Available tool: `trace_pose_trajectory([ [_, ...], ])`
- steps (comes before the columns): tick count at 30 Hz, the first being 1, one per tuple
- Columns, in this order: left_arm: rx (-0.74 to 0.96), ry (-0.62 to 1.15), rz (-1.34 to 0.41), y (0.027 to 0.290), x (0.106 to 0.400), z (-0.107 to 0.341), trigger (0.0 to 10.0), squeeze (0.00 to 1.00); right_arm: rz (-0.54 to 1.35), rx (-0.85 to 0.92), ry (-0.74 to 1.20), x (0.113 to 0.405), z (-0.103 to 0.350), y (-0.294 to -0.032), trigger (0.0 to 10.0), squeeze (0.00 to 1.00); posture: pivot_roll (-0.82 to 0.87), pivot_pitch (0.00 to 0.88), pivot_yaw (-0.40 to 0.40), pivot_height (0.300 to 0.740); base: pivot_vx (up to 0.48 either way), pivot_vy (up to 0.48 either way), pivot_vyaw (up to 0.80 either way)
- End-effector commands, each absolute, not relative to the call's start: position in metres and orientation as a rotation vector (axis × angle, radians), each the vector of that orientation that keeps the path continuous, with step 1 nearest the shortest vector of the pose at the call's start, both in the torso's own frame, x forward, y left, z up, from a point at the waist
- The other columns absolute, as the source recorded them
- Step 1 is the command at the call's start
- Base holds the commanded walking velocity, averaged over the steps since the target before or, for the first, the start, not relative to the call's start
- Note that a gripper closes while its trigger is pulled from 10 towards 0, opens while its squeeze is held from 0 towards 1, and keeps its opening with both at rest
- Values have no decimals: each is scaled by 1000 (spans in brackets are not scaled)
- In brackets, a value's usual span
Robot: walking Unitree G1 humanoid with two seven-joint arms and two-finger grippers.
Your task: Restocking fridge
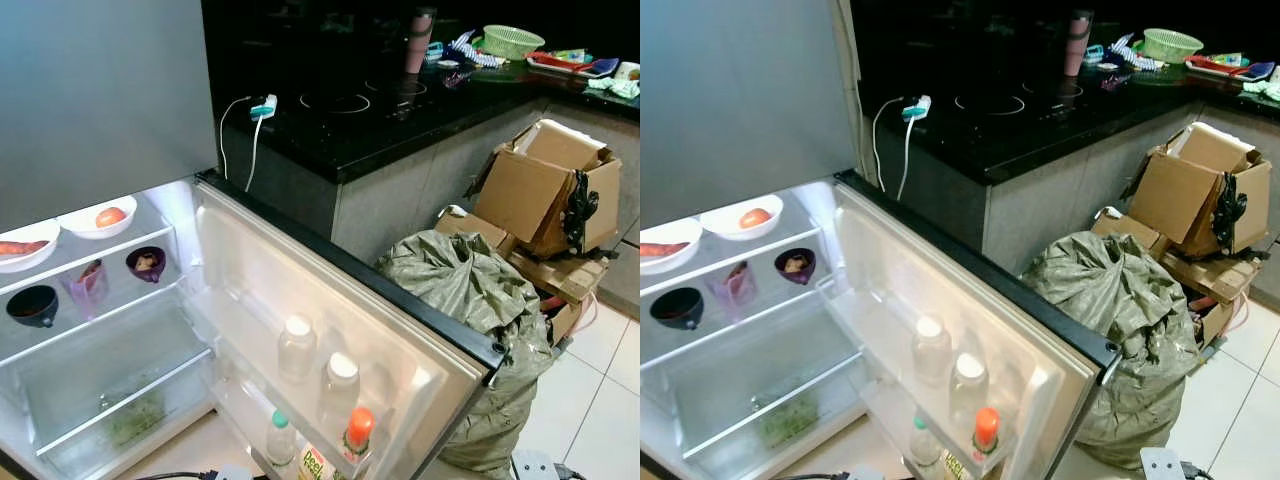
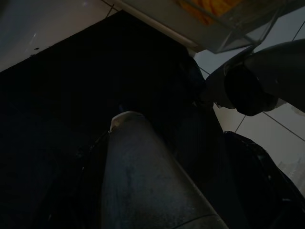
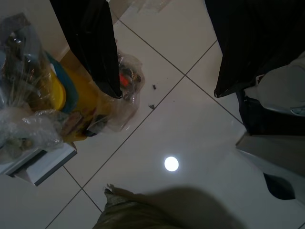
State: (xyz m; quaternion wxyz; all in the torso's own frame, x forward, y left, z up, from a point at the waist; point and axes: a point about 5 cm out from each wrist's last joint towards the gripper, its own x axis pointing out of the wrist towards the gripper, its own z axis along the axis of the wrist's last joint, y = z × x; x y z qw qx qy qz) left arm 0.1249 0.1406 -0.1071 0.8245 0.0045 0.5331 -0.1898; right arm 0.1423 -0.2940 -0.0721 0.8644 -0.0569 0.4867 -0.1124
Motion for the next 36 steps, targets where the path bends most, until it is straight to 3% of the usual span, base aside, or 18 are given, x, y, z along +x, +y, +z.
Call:
trace_pose_trajectory([
  [1, -7, 1212, -403, 139, 105, -113, 10000, 0, -245, -119, 1005, 145, -70, -296, 10000, 0, -87, 1, -64, 740, -352, 0, 0],
  [14, -9, 1212, -400, 139, 105, -113, 10000, 0, -239, -117, 1026, 138, -74, -294, 10000, 0, -88, 1, -64, 740, -346, -265, 0],
  [21, 7, 1190, -386, 143, 108, -112, 10000, 0, -236, -116, 1027, 138, -74, -293, 10000, 0, -89, 0, -64, 740, 0, -37, 0],
  [30, 46, 1191, -369, 150, 110, -112, 10000, 0, -222, -122, 1003, 145, -71, -293, 10000, 0, -89, 0, -64, 740, 0, -362, 0],
  [36, 33, 1193, -364, 149, 109, -113, 10000, 0, -179, -147, 938, 165, -63, -290, 10000, 0, -88, 0, -64, 740, 0, 0, 0],
])
